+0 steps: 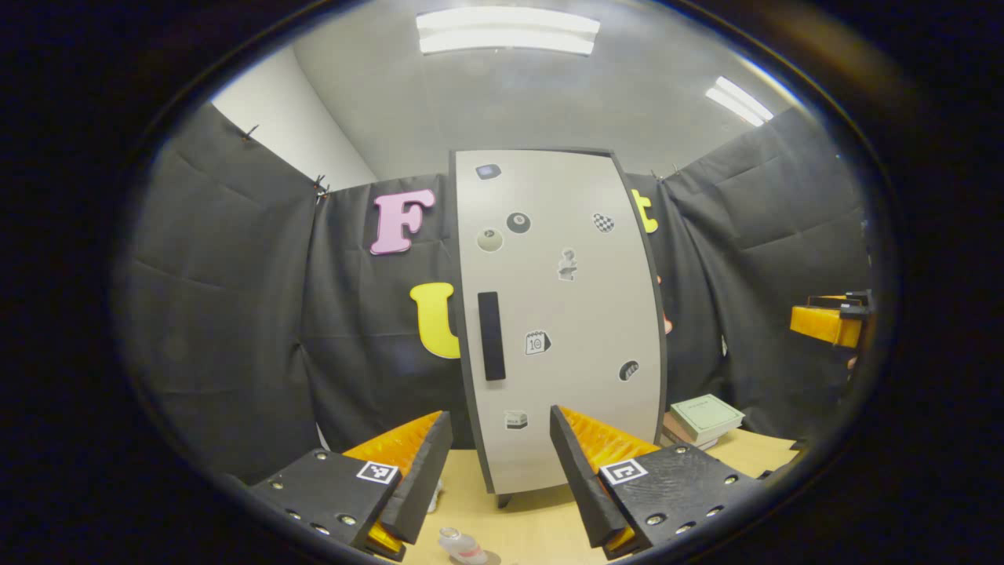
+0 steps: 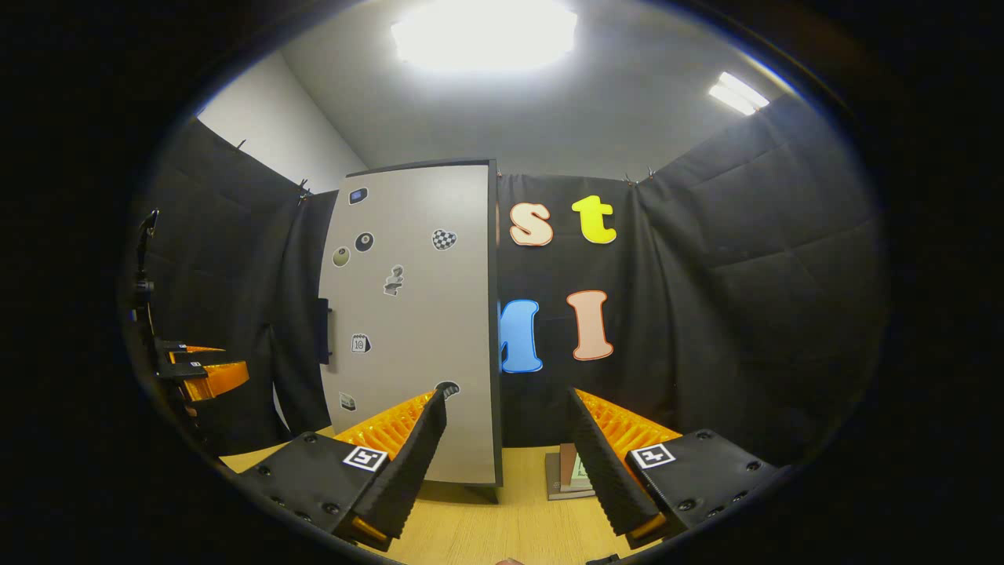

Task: Open the cabinet door with the right hand, grasp the bottle in the cabinet with the left hand and place it on the coaster, then close the cabinet door with the right hand.

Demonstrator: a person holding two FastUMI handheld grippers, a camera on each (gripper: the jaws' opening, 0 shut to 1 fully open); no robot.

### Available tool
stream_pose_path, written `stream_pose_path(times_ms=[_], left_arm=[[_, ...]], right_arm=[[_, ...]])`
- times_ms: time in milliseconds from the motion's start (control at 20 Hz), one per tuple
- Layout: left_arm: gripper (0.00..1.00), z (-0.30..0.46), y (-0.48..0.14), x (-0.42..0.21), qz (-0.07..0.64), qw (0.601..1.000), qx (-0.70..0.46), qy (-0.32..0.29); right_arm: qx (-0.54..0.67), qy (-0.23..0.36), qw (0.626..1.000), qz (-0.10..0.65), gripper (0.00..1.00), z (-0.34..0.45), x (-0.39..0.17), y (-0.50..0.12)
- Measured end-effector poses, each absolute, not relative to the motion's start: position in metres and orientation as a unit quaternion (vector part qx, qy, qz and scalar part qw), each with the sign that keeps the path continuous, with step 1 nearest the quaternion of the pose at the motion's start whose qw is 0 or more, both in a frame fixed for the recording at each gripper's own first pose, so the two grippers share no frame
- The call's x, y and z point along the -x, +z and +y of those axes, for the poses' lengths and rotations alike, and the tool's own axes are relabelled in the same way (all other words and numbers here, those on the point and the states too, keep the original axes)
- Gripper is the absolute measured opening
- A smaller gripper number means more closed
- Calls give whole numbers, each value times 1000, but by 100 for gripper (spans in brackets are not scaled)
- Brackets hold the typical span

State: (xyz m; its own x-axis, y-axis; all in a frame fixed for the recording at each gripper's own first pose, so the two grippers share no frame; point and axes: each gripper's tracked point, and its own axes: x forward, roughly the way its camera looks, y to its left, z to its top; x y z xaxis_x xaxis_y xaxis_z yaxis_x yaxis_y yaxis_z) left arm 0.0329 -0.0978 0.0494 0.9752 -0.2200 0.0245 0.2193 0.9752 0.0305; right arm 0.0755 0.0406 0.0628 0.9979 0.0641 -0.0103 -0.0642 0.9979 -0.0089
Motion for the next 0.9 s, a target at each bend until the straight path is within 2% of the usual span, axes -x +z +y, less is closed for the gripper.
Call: stream_pose_path(times_ms=[100, 150, 450, 550, 600, 650, 900], left_arm=[[80, -88, 47, -31, -13, 995, -10, -103], [78, -84, 46, -29, -12, 995, -8, -98], [80, -71, 39, -23, -8, 996, -14, -85], [76, -68, 38, -23, -4, 997, -13, -82], [80, -67, 37, -23, -3, 997, -13, -79], [80, -67, 37, -24, -2, 997, -13, -77], [76, -66, 39, -23, -6, 997, -18, -73]], right_arm=[[5, 40, 999, 4, 96, 53, -74, 63], [7, 42, 999, 3, 96, 56, -73, 63], [12, 50, 999, 5, 96, 71, -74, 61], [12, 52, 999, 6, 96, 73, -75, 59], [10, 54, 998, 7, 96, 74, -76, 58], [8, 56, 998, 9, 96, 75, -76, 56], [3, 59, 998, 11, 96, 75, -80, 57]])
